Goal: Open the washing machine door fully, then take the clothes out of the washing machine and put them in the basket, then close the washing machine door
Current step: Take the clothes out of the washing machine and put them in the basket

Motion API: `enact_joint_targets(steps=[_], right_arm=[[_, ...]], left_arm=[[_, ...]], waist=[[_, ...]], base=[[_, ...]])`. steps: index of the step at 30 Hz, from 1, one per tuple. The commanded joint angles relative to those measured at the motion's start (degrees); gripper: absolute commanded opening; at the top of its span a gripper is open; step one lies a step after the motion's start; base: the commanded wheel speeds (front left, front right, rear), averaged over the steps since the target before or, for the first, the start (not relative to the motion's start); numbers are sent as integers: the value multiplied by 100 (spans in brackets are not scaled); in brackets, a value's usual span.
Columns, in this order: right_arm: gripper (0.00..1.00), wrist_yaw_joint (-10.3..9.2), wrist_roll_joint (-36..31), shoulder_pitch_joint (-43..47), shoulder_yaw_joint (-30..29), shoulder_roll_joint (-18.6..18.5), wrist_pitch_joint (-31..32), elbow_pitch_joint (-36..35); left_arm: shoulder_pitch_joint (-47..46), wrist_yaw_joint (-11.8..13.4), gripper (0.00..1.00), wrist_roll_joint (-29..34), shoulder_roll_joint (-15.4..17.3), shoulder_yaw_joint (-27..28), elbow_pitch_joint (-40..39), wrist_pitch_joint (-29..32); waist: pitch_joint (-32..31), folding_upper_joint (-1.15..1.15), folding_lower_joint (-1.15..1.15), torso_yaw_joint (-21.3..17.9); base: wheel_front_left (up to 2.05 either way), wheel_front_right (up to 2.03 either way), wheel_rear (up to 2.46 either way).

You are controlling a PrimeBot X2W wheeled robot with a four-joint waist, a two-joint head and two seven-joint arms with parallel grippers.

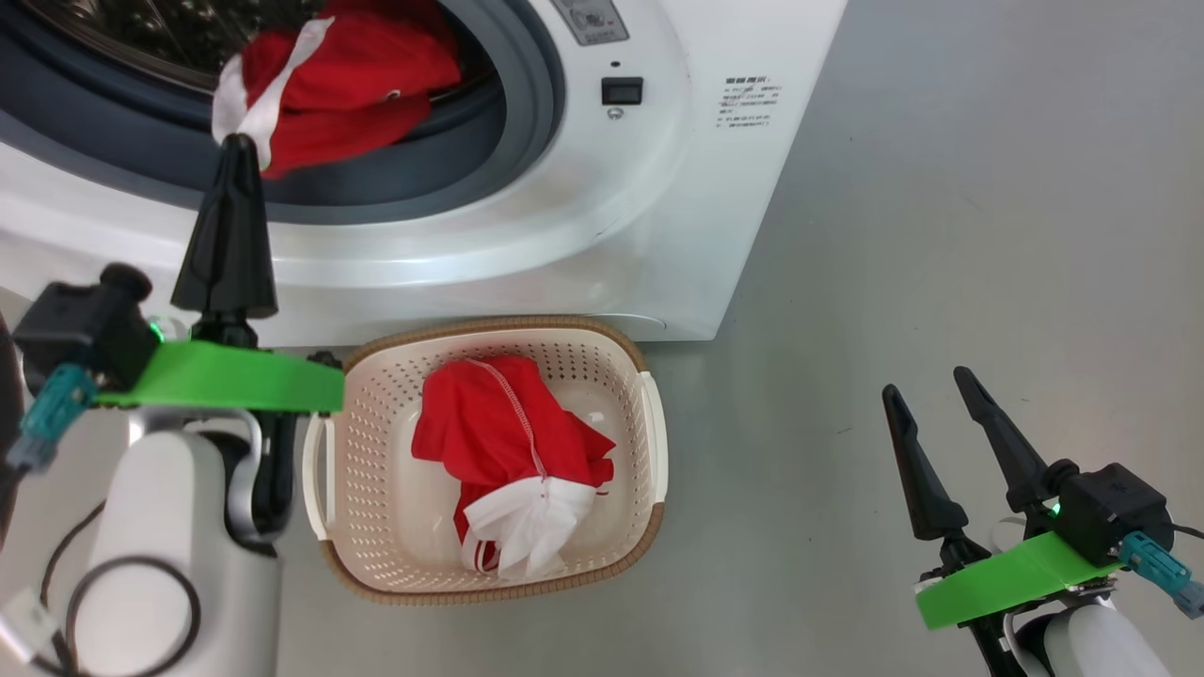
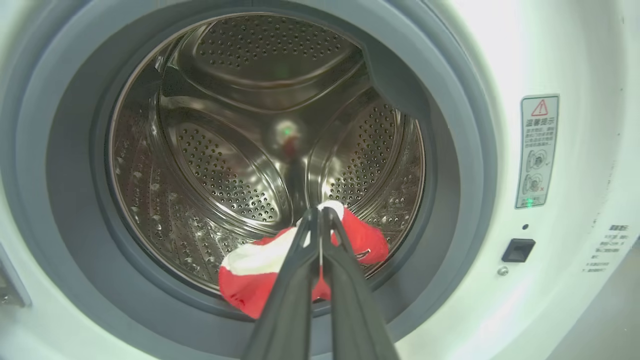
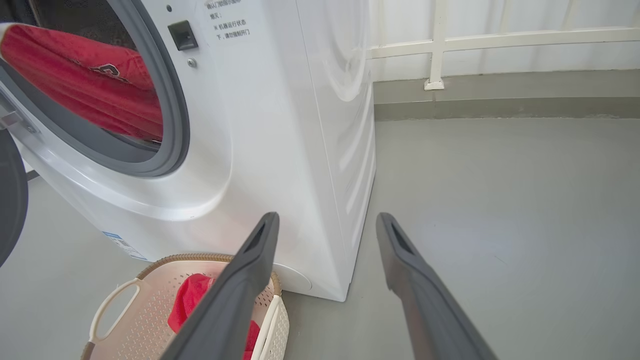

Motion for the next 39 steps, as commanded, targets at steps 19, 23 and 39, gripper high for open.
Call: enact_joint_targets(steps=[19, 23, 39], right_arm=[[100, 35, -15, 59, 51, -15, -37, -189], [100, 35, -14, 35, 61, -15, -37, -187], [100, 35, -15, -132, 90, 6, -37, -196]], left_arm=[[1283, 488, 0, -232, 75, 60, -2295, -46], [1472, 592, 0, -331, 74, -62, -2267, -46], [1406, 571, 0, -343, 73, -541, 101, -46]], waist=[[100, 0, 0, -44], [119, 0, 0, -41], [435, 0, 0, -134]], base=[[0, 0, 0], [0, 0, 0], [0, 0, 0]])
